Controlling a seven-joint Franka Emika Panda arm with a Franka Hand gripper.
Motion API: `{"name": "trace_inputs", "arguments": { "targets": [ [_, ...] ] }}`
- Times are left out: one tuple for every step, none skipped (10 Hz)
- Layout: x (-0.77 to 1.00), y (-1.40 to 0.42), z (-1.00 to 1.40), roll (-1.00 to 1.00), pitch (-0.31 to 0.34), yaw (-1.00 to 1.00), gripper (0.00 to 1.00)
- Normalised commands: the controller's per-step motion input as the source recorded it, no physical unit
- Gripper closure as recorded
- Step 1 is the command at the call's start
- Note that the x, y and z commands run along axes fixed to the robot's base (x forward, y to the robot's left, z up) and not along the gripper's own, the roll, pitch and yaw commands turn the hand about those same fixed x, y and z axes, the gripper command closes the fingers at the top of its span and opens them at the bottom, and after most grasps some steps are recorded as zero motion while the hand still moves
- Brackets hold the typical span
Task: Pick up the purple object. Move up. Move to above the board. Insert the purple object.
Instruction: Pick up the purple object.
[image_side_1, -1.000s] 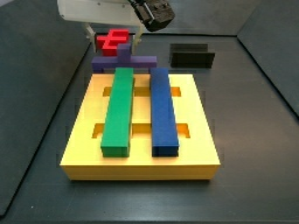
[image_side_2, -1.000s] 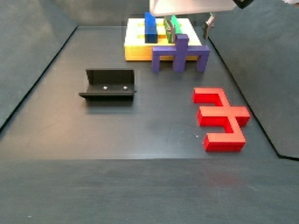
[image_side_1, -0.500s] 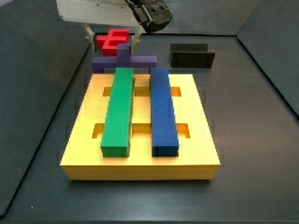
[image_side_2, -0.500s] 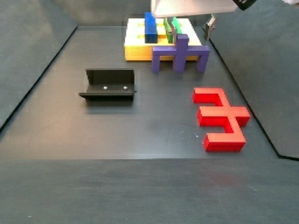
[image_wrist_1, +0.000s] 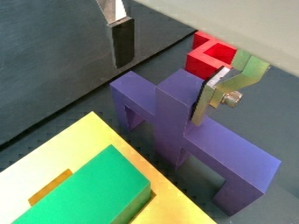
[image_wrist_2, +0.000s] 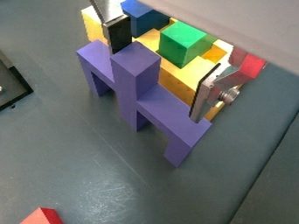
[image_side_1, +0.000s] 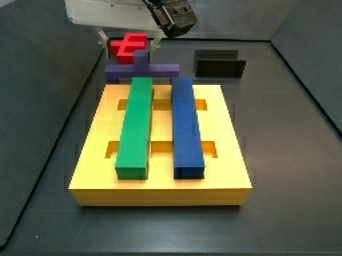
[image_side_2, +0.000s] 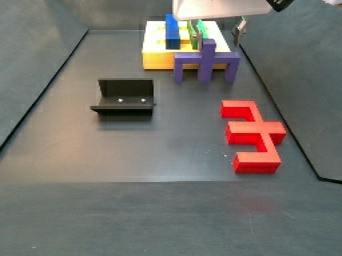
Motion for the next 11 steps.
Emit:
{"name": "trace_inputs", "arguments": {
  "targets": [
    [0.0, 0.0, -0.01, 0.04, 0.0, 0.0, 0.0],
    [0.0, 0.0, 0.0, 0.0, 0.0, 0.0, 0.0],
    [0.0, 0.0, 0.0, 0.0, 0.0, 0.0, 1.0],
    [0.0, 0.0, 0.0, 0.0, 0.0, 0.0, 1.0],
    [0.0, 0.0, 0.0, 0.0, 0.0, 0.0, 1.0],
    [0.0, 0.0, 0.0, 0.0, 0.0, 0.0, 1.0],
    [0.0, 0.0, 0.0, 0.0, 0.0, 0.0, 1.0],
    [0.0, 0.0, 0.0, 0.0, 0.0, 0.0, 1.0],
    [0.0, 0.0, 0.0, 0.0, 0.0, 0.0, 1.0],
    [0.0, 0.0, 0.0, 0.0, 0.0, 0.0, 1.0],
    [0.0, 0.0, 0.0, 0.0, 0.0, 0.0, 1.0]
  ]
}}
